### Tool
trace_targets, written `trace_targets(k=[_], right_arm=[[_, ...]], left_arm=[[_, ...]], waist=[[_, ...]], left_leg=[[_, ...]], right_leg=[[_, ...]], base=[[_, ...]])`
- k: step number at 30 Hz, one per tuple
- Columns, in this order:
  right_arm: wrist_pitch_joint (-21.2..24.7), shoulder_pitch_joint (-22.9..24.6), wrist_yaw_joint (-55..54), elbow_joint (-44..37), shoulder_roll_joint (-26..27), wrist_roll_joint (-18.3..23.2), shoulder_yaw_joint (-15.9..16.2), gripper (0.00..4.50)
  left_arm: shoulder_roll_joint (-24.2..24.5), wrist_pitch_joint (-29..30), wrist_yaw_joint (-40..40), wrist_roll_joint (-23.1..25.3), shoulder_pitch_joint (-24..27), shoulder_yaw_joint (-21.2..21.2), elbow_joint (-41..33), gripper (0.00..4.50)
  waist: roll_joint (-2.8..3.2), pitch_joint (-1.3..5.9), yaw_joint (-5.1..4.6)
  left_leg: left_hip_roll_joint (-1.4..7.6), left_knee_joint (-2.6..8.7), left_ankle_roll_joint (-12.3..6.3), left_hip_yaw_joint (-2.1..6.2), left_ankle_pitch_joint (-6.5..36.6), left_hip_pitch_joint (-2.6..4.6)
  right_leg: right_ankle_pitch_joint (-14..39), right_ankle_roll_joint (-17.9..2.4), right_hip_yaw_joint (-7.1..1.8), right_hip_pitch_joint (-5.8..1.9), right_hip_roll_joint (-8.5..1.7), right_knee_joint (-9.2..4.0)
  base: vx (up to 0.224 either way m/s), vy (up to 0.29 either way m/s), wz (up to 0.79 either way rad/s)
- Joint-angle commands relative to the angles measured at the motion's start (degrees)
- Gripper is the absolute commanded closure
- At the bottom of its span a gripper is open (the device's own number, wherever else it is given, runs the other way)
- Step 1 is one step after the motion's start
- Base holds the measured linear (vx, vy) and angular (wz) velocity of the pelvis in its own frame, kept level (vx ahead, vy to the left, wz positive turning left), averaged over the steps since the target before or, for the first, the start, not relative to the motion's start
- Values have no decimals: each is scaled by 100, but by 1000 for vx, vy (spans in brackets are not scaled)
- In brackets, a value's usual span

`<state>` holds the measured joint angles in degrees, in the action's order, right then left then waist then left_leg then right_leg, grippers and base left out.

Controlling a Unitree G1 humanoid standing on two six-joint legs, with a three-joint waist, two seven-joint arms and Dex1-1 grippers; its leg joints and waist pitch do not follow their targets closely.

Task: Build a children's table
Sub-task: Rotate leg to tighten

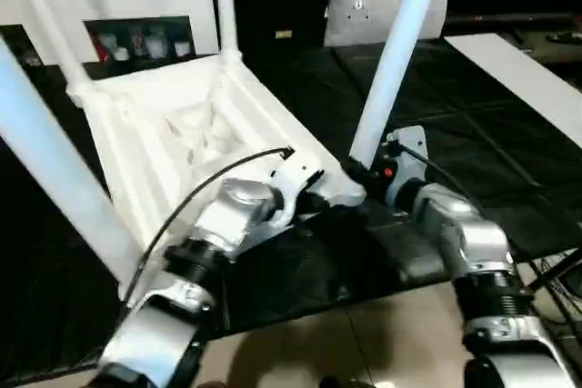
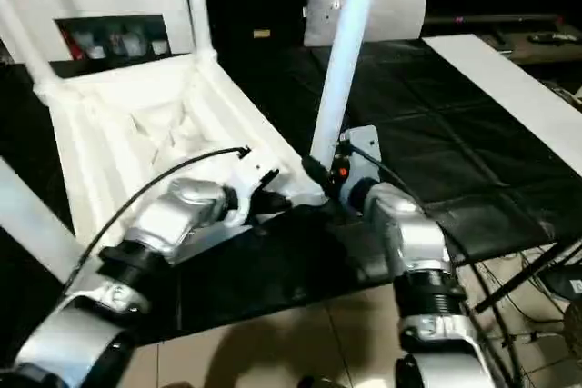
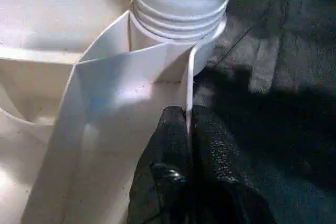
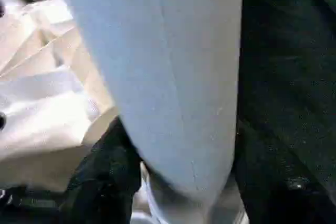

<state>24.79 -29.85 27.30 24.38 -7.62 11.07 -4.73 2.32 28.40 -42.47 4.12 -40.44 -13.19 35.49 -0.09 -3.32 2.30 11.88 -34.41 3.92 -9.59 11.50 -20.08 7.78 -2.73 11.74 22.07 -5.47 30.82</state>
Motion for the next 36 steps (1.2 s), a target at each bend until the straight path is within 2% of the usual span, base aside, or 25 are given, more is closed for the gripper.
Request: trace_targets(k=[1, 4, 5, 6, 8, 10, 11, 12, 13, 15, 16, 19, 21, 22, 23, 24, 27, 28, 29, 34, 36], right_arm=[[133, 72, 232, 39, 92, 25, 281, 156], [54, 202, 552, -129, -110, 96, 322, 138], [-47, 311, 886, -237, -322, 193, 308, 120], [-64, 365, 1061, -294, -449, 235, 295, 111], [-75, 480, 1533, -421, -816, 311, 261, 94], [-115, 538, 1845, -487, -1037, 338, 276, 75], [-159, 608, 2217, -584, -1267, 385, 314, 67], [-164, 636, 2355, -628, -1345, 411, 328, 58], [-192, 688, 2659, -720, -1517, 460, 363, 50], [-241, 748, 3020, -824, -1743, 509, 424, 31], [-410, 770, 3268, -834, -1973, 413, 529, 31], [-711, 810, 3691, -826, -2293, 289, 707, 31], [-898, 842, 3998, -857, -2422, 315, 773, 31], [-966, 855, 4230, -880, -2491, 346, 827, 31], [-1006, 866, 4414, -903, -2544, 368, 873, 31], [-1042, 882, 4624, -942, -2591, 407, 926, 57], [-1046, 910, 5113, -1057, -2700, 516, 1133, 77], [-1073, 904, 5194, -1057, -2706, 511, 1207, 77], [-1127, 891, 5233, -1022, -2707, 497, 1265, 98], [-1260, 817, 5478, -833, -2603, 487, 1438, 133], [-1237, 801, 5607, -804, -2569, 517, 1471, 146]], left_arm=[[-185, -200, -299, -273, -120, -116, -558, 450], [-21, -334, -510, -198, -21, -267, -652, 450], [116, -488, -731, -189, 54, -355, -715, 450], [208, -551, -875, -176, 94, -420, -762, 450], [449, -751, -1169, -103, 169, -576, -812, 450], [558, -879, -1327, -84, 191, -625, -800, 450], [671, -992, -1501, -77, 213, -675, -797, 450], [711, -1029, -1564, -74, 220, -695, -796, 450], [808, -1182, -1728, -59, 232, -754, -781, 450], [958, -1436, -2039, -85, 266, -865, -799, 450], [1115, -1674, -2424, -137, 303, -979, -838, 450], [1330, -1866, -2863, -152, 321, -1128, -906, 450], [1432, -1980, -3077, -155, 309, -1218, -914, 450], [1491, -2053, -3231, -144, 300, -1283, -911, 450], [1536, -2126, -3355, -134, 294, -1335, -907, 450], [1576, -2207, -3473, -129, 284, -1387, -894, 450], [1664, -2411, -3786, -112, 260, -1508, -884, 450], [1689, -2480, -3871, -91, 249, -1546, -882, 450], [1703, -2545, -3928, -76, 238, -1573, -867, 450], [1721, -2613, -4080, -96, 203, -1622, -874, 450], [1719, -2631, -4108, -113, 187, -1622, -871, 450]], waist=[[-23, 449, 86], [-17, 481, 152], [-33, 504, 202], [-50, 523, 233], [-54, 515, 306], [-35, 501, 375], [-25, 478, 445], [-25, 478, 445], [-25, 472, 484], [-24, 465, 533], [-54, 465, 530], [-39, 434, 576], [-33, 429, 605], [-74, 435, 605], [-55, 450, 633], [-62, 460, 651], [-57, 474, 703], [-59, 474, 709], [-77, 477, 720], [-74, 463, 726], [-97, 468, 723]], left_leg=[[203, 382, -331, 95, 962, 26], [219, 371, -430, 93, 596, -28], [215, 354, -497, 81, 385, -28], [200, 327, -617, 65, 170, -68], [187, 298, -750, 43, 0, -80], [186, 297, -785, 25, 66, -75], [196, 311, -694, 22, 214, -61], [196, 311, -694, 22, 214, -61], [203, 323, -622, 16, 361, -32], [235, 339, -525, 35, 523, -24], [232, 344, -496, 30, 579, -18], [196, 354, -365, 5, 930, 56], [205, 360, -337, 7, 1005, 82], [213, 362, -339, 10, 975, 68], [228, 362, -358, 20, 922, 60], [231, 359, -389, 24, 870, 46], [239, 350, -451, 20, 738, 29], [245, 352, -452, 24, 713, 20], [244, 353, -449, 22, 698, 13], [227, 353, -389, 17, 794, 20], [216, 350, -388, 16, 785, 8]], right_leg=[[2118, -288, -396, -313, -480, -389], [1671, -472, -451, -357, -499, -266], [1370, -556, -471, -361, -498, -210], [997, -633, -495, -377, -485, -138], [764, -718, -516, -337, -479, -92], [993, -644, -502, -332, -470, -132], [1401, -513, -489, -322, -461, -180], [1401, -513, -489, -322, -461, -180], [1619, -434, -483, -312, -455, -215], [1816, -300, -485, -309, -459, -228], [1883, -284, -478, -308, -457, -245], [2466, -115, -460, -266, -466, -341], [2602, -74, -454, -254, -458, -365], [2566, -70, -457, -266, -458, -352], [2470, -98, -462, -276, -467, -323], [2355, -133, -465, -283, -464, -301], [2126, -228, -478, -285, -459, -257], [2093, -238, -480, -290, -460, -246], [2077, -250, -481, -294, -464, -240], [2341, -173, -460, -287, -465, -285], [2374, -130, -457, -298, -463, -284]], base=[[0, 0, 0], [0, 0, 0], [0, 0, 0], [0, 0, 0], [0, 0, 0], [0, 0, 0], [0, 0, 0], [0, 0, 0], [0, 0, 0], [0, 0, 0], [0, 0, 0], [0, 0, 0], [0, 0, 0], [0, 0, 0], [0, 0, 0], [0, 0, 0], [0, 0, 0], [0, 0, 0], [0, 0, 0], [0, 0, 0], [0, 0, 0]])
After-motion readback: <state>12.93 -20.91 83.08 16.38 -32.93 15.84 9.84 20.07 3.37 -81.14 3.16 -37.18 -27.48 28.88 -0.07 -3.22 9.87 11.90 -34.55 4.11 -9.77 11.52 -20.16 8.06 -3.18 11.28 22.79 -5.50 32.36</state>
